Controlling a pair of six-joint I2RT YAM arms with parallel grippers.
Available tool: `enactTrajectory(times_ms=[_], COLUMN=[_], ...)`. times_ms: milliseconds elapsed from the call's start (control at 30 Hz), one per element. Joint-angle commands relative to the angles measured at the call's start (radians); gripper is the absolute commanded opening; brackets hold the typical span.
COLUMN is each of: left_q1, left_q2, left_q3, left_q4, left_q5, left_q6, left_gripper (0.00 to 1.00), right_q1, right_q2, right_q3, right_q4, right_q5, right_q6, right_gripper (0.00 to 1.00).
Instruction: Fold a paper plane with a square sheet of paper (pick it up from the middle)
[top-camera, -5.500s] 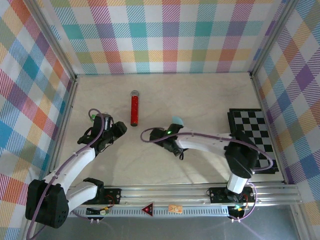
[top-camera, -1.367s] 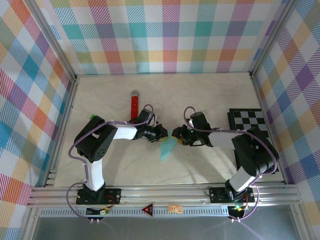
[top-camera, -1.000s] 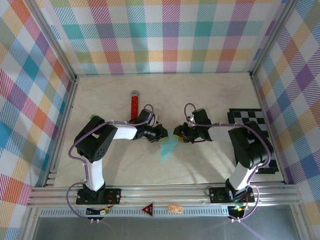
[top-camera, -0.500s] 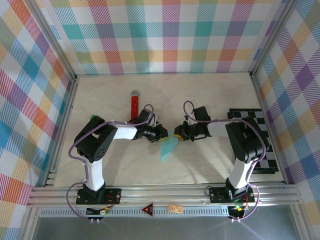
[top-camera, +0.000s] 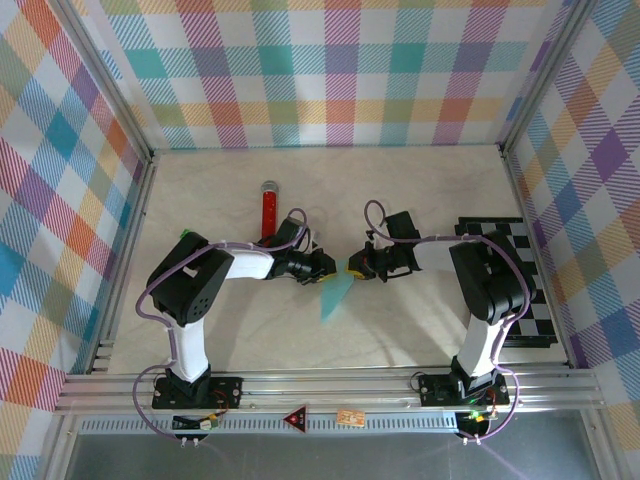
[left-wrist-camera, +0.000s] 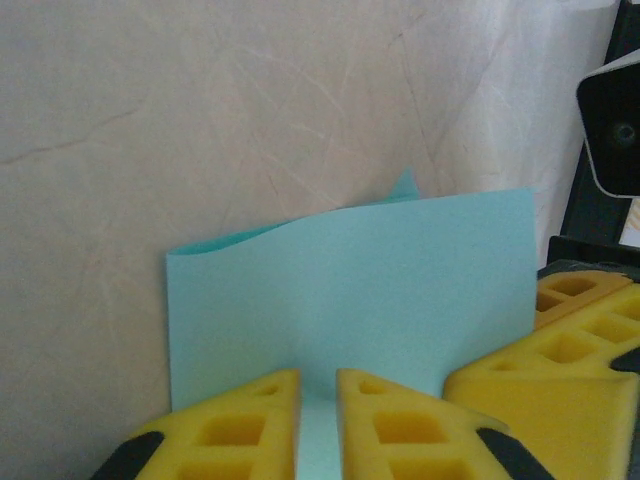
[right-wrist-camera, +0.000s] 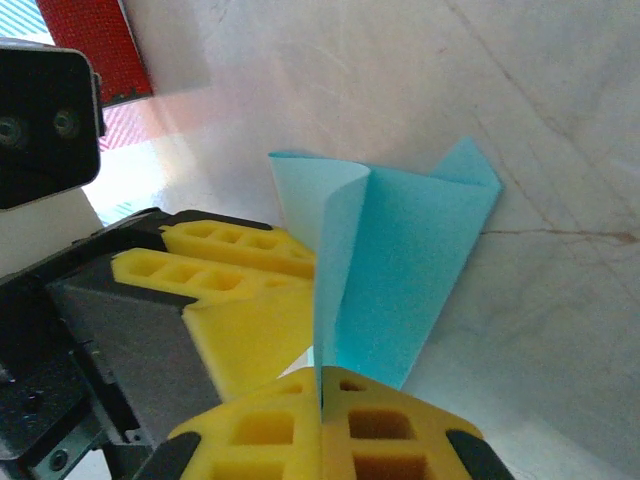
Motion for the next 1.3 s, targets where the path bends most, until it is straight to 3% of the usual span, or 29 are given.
enactTrajectory(times_ms=[0,333,467,667,933,1100,1267], left_q1=[-0.004,-0.011,-0.058,-0.238,-0.409,-0.473,-0.511], left_q2=[-0.078,-0.223,-0.271,-0.306,-0.281,-0.226,-0.194], left_q3=[-0.012,-0.062,-0.083,-0.041,0.011,0.054,0.071], left_q4=[-0.034,-0.051,-0.098,-0.291,-0.415,-0.49,-0.494], left_q5=[-0.023,-0.088,-0.142,-0.404,-0.633,-0.784,-0.832], left_q6=[0.024,0.108,0.202,0.424,0.597,0.622,0.64], left_gripper=[0.21,0.31,0.34,0.37,0.42,0.43,0.42], right_q1=[-0.004,-0.004,-0.006,-0.006,-0.006,-0.005,-0.006], right_q2=[-0.024,-0.144,-0.175,-0.209,-0.231,-0.246,-0.259], right_q3=[-0.005,-0.174,-0.238,-0.259,-0.263,-0.265,-0.267], right_q4=[-0.014,0.19,0.268,0.26,0.253,0.246,0.236], right_q5=[-0.001,0.166,0.213,0.246,0.235,0.239,0.245], right_q6=[-0.002,0.255,0.344,0.379,0.383,0.383,0.383], right_gripper=[0.03,0.02,0.02,0.02,0.03,0.03,0.03])
